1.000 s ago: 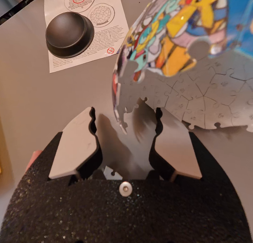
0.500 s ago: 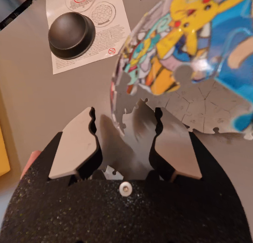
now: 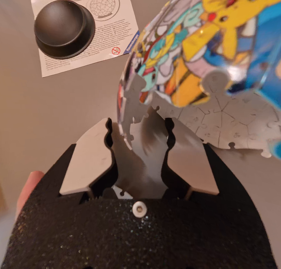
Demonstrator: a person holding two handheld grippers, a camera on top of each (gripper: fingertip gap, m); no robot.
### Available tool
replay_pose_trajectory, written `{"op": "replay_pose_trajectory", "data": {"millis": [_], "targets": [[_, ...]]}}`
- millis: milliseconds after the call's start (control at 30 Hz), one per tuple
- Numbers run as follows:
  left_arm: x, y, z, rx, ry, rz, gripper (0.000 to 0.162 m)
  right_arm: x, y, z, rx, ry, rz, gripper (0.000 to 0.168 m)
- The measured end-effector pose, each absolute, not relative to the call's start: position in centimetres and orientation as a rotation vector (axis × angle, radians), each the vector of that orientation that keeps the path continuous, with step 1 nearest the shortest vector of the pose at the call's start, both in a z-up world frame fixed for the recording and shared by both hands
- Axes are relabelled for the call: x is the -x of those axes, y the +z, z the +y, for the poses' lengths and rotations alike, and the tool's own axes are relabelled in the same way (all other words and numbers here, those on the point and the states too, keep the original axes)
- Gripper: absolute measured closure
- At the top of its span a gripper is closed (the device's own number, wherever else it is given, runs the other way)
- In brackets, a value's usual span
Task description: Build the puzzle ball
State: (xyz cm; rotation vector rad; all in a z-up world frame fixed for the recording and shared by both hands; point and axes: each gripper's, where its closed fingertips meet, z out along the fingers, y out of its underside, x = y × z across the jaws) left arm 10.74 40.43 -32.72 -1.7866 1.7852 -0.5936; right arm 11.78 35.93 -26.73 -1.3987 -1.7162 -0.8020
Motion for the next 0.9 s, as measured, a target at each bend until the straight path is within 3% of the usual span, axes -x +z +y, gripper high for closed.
{"op": "replay_pose_trajectory", "data": {"millis": [100,233,400,733,900], "targets": [[-10.8,-32.8,40.1,1.786,-0.619,1.798,0.100,-11.9,-26.7,36.0,1.408,-0.798,-1.710,0.036],[-10.8,-32.9,40.6,1.821,-0.629,1.785,0.090,-11.9,-26.8,36.2,1.435,-0.754,-1.706,0.036],[-10.9,-33.1,39.7,1.838,-0.644,1.873,0.108,-12.0,-26.9,36.4,1.487,-0.669,-1.671,0.035],[-11.0,-33.1,39.8,1.874,-0.627,1.925,0.108,-12.1,-27.0,36.5,1.495,-0.595,-1.618,0.035],[-10.7,-33.3,40.8,1.910,-0.630,1.789,0.078,-12.2,-27.1,36.5,1.497,-0.592,-1.614,0.034]]}}
